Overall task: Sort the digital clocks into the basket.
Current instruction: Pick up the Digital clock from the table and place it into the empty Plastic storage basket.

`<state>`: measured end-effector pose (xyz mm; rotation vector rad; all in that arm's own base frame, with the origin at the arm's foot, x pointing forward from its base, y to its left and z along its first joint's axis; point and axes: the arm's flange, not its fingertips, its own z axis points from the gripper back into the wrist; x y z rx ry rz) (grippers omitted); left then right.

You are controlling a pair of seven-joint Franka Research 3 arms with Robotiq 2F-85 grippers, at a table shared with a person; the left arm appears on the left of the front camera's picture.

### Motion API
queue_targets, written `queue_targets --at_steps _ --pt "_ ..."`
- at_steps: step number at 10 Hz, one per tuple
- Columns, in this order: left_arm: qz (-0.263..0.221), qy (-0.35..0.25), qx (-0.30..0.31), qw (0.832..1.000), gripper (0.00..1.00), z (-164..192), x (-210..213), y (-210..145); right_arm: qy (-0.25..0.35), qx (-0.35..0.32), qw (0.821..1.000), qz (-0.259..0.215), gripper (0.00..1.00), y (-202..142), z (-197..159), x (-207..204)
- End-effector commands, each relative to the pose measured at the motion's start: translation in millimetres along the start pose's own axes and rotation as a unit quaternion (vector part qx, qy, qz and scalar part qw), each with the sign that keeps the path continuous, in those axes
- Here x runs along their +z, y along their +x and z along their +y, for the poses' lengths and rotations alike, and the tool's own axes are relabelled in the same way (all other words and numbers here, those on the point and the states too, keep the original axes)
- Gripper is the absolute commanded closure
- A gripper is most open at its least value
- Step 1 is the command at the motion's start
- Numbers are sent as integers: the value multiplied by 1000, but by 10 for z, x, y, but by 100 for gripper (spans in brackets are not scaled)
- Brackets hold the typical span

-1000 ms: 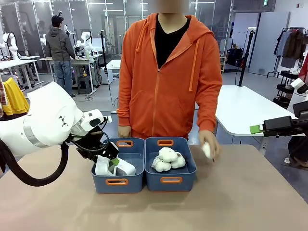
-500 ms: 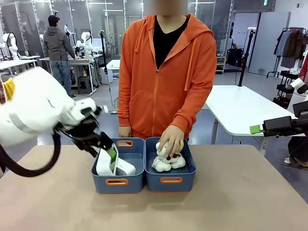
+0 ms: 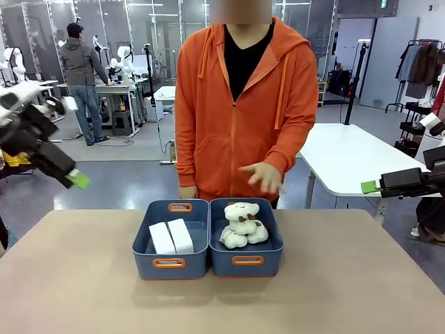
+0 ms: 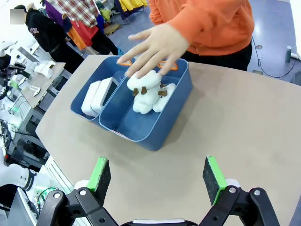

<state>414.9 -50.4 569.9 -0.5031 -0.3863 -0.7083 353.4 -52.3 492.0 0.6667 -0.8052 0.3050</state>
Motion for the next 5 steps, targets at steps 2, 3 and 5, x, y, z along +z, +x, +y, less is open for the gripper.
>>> queue_targets --at_steps 2,3,5 --pt "-42 -43 -76 995 3 153 551 -474 5 2 1000 -3 0 3 -12 -10" --pt "-70 -36 -88 993 3 195 720 -655 5 2 1000 -3 0 3 -12 -10" --pt "-114 -23 -87 989 3 209 838 -941 5 2 1000 -3 0 3 -12 -10"
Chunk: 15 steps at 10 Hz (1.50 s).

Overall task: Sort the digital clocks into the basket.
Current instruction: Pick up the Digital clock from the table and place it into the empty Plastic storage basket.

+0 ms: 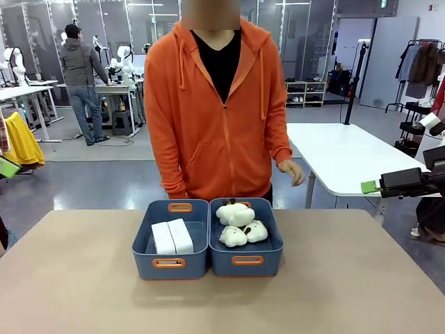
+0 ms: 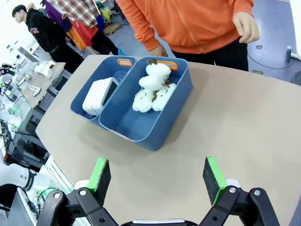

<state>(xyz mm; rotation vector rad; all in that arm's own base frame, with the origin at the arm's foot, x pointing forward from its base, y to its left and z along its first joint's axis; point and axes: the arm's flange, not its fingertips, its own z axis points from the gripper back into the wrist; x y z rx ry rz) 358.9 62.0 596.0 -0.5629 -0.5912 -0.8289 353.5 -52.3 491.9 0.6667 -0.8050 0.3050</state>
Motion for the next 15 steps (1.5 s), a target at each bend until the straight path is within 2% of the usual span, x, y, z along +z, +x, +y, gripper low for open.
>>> queue_targets --at_steps 1,2,15 --pt "-34 -26 4 999 3 -68 -159 -130 5 2 1000 -3 0 3 -11 -10" --pt "0 0 0 1000 3 0 0 0 5 2 1000 -3 0 3 -11 -10" --pt "0 0 0 1000 3 0 0 0 5 2 1000 -3 0 3 -11 -10"
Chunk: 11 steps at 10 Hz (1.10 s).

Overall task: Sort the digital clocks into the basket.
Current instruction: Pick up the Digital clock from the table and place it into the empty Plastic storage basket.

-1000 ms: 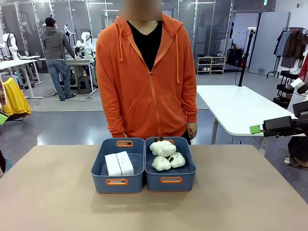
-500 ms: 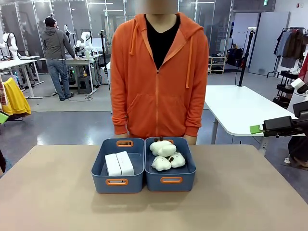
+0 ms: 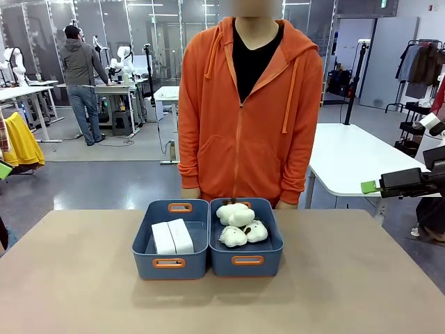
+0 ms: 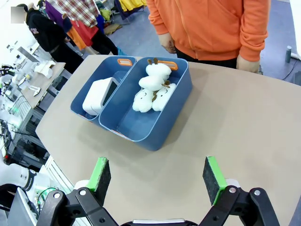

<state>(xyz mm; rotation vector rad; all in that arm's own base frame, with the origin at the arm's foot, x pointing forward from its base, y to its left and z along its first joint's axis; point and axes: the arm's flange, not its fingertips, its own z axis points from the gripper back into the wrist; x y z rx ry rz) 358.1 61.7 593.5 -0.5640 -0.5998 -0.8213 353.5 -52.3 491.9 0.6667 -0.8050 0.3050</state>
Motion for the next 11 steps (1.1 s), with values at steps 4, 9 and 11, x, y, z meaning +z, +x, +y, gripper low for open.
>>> queue_targets --at_steps 4,9,11 --pt "5 -2 -2 1000 3 3 17 20 5 2 1000 -3 0 3 -11 -10" --pt "5 -2 -2 1000 3 3 17 20 5 2 1000 -3 0 3 -11 -10" --pt "5 -2 -2 1000 3 3 17 20 5 2 1000 -3 0 3 -11 -10"
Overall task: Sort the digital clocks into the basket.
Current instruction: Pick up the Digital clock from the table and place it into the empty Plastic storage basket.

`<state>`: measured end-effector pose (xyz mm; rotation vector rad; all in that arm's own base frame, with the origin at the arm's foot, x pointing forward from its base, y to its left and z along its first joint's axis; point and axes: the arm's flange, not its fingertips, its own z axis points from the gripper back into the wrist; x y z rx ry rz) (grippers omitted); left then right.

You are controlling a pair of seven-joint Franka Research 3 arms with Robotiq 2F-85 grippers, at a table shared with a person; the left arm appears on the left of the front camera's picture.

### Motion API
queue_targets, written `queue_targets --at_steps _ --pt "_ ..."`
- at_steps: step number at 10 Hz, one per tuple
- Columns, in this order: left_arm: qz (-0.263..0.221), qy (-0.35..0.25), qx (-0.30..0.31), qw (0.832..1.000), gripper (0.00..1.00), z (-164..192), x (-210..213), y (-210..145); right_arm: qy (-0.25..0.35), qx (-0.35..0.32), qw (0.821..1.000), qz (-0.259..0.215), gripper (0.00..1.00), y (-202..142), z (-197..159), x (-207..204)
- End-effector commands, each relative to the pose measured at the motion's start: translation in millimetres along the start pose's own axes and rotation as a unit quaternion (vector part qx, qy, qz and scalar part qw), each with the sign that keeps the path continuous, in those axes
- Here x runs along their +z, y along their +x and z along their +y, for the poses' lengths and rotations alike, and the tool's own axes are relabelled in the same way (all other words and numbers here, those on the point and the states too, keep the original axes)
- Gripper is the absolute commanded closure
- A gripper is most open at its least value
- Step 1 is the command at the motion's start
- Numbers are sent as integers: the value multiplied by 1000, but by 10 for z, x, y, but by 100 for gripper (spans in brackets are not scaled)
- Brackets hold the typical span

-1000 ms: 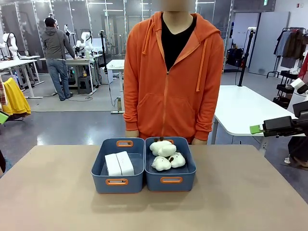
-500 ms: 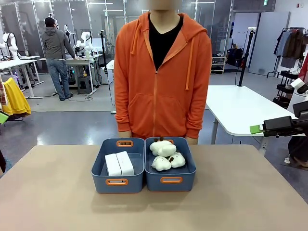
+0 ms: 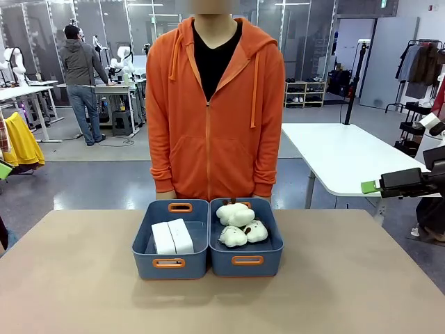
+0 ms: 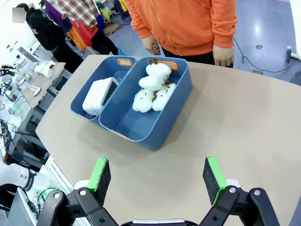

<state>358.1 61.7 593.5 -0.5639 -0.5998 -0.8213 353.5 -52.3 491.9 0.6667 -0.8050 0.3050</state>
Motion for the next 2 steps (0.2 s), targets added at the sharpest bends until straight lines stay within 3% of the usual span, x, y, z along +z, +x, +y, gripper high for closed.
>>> queue_targets --at_steps 1,2 --pt "5 -2 -2 1000 3 3 17 20 5 2 1000 -3 0 3 -11 -10" --pt "5 -2 -2 1000 3 3 17 20 5 2 1000 -3 0 3 -11 -10"
